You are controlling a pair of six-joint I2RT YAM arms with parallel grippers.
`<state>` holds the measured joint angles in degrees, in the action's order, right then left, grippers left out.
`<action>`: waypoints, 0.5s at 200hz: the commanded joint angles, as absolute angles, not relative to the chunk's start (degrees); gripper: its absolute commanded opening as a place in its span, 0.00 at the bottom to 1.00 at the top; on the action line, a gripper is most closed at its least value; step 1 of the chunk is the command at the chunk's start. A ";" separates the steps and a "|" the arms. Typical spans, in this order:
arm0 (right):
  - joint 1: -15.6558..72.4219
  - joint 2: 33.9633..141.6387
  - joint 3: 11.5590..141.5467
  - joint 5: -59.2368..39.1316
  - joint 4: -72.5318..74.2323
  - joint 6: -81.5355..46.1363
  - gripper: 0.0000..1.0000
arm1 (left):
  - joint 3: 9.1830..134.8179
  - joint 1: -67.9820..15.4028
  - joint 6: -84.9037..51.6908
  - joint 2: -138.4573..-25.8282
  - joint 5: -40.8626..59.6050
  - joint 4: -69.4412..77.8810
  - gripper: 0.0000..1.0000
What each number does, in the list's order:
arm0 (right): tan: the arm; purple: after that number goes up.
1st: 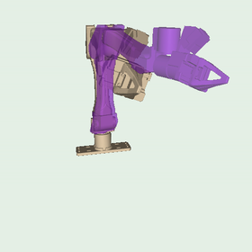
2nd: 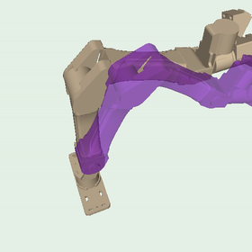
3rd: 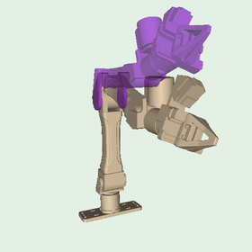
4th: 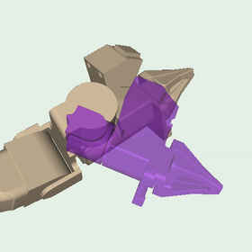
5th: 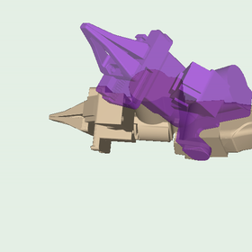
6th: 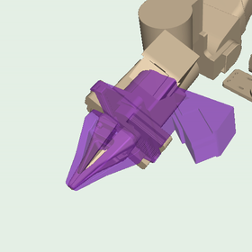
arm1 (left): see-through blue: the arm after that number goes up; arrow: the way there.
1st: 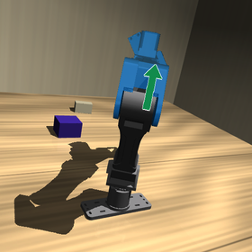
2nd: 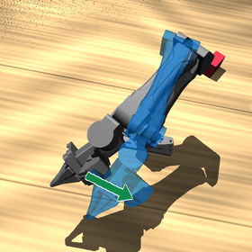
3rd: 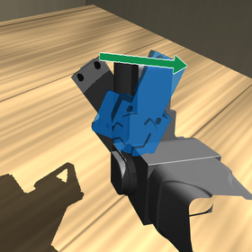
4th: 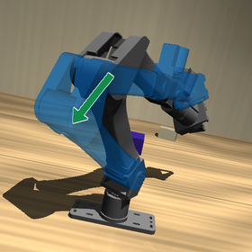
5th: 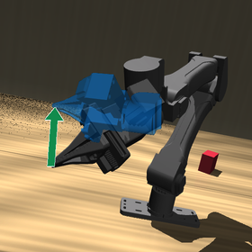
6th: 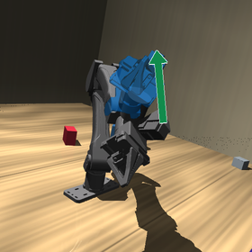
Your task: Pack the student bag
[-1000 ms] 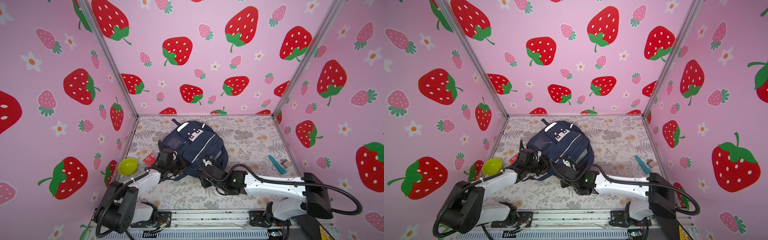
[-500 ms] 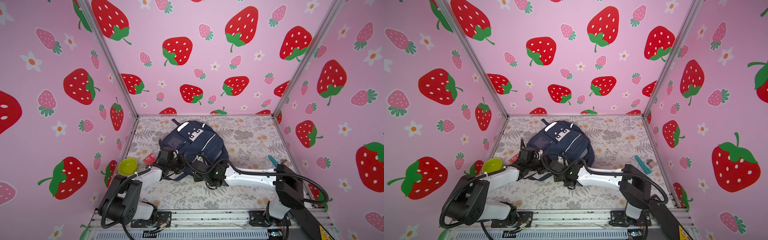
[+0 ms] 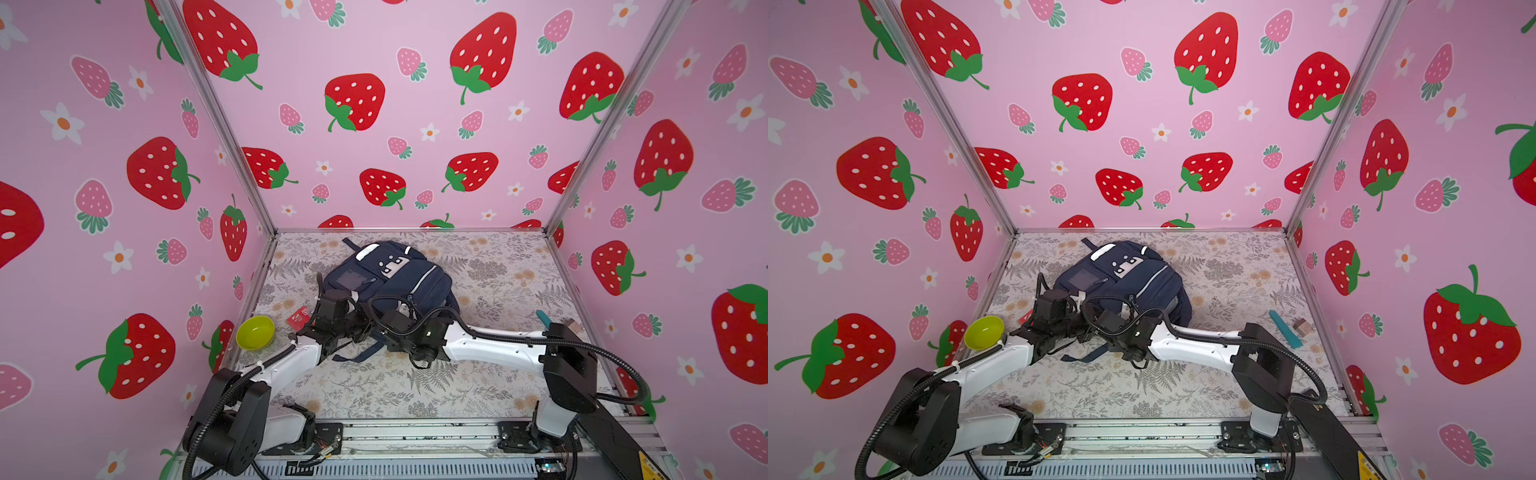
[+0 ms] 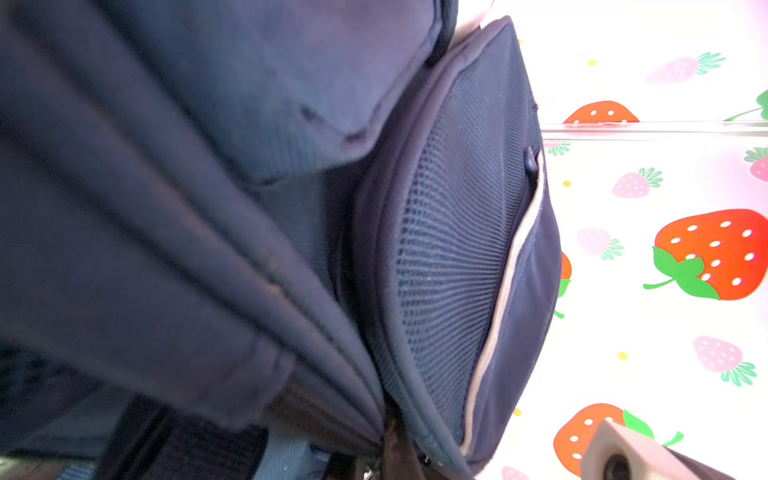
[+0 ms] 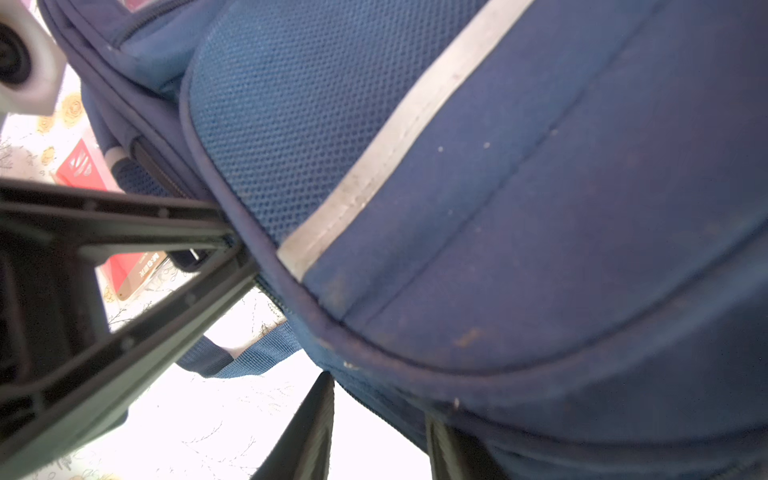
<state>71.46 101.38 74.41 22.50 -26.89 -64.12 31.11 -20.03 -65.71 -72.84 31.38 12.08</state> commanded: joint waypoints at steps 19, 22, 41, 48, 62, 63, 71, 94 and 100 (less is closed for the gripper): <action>70.09 103.67 77.17 29.52 -30.51 -69.28 0.42 | 34.89 -22.53 -66.79 -72.05 33.84 16.53 0.00; 69.99 103.71 77.17 29.85 -30.51 -69.45 0.42 | 34.89 -22.64 -66.80 -72.07 33.76 16.52 0.00; 69.70 104.57 78.11 32.17 -31.22 -70.61 0.44 | 34.85 -23.68 -67.13 -72.33 33.75 16.95 0.00; 69.70 104.97 78.83 33.66 -32.35 -71.57 0.45 | 34.89 -23.94 -67.19 -72.42 33.79 17.01 0.00; 69.55 105.71 80.06 35.87 -34.31 -73.03 0.43 | 34.81 -24.44 -67.20 -72.33 33.73 16.98 0.00; 69.54 105.77 80.15 36.00 -34.47 -73.12 0.42 | 34.81 -24.48 -67.17 -72.33 33.70 16.97 0.00; 69.48 106.21 80.86 37.01 -35.64 -73.69 0.39 | 34.76 -24.57 -67.11 -72.27 33.73 16.97 0.00; 69.20 107.13 82.50 37.72 -38.34 -74.09 0.31 | 34.67 -24.58 -66.63 -72.16 33.62 16.44 0.00; 69.17 107.28 82.62 37.71 -38.94 -74.39 0.29 | 34.71 -24.52 -66.50 -72.24 33.66 16.42 0.00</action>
<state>71.05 105.91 80.36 30.68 -35.55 -71.66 31.77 -23.38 -67.33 -73.06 28.47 13.63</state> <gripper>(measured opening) 0.316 0.093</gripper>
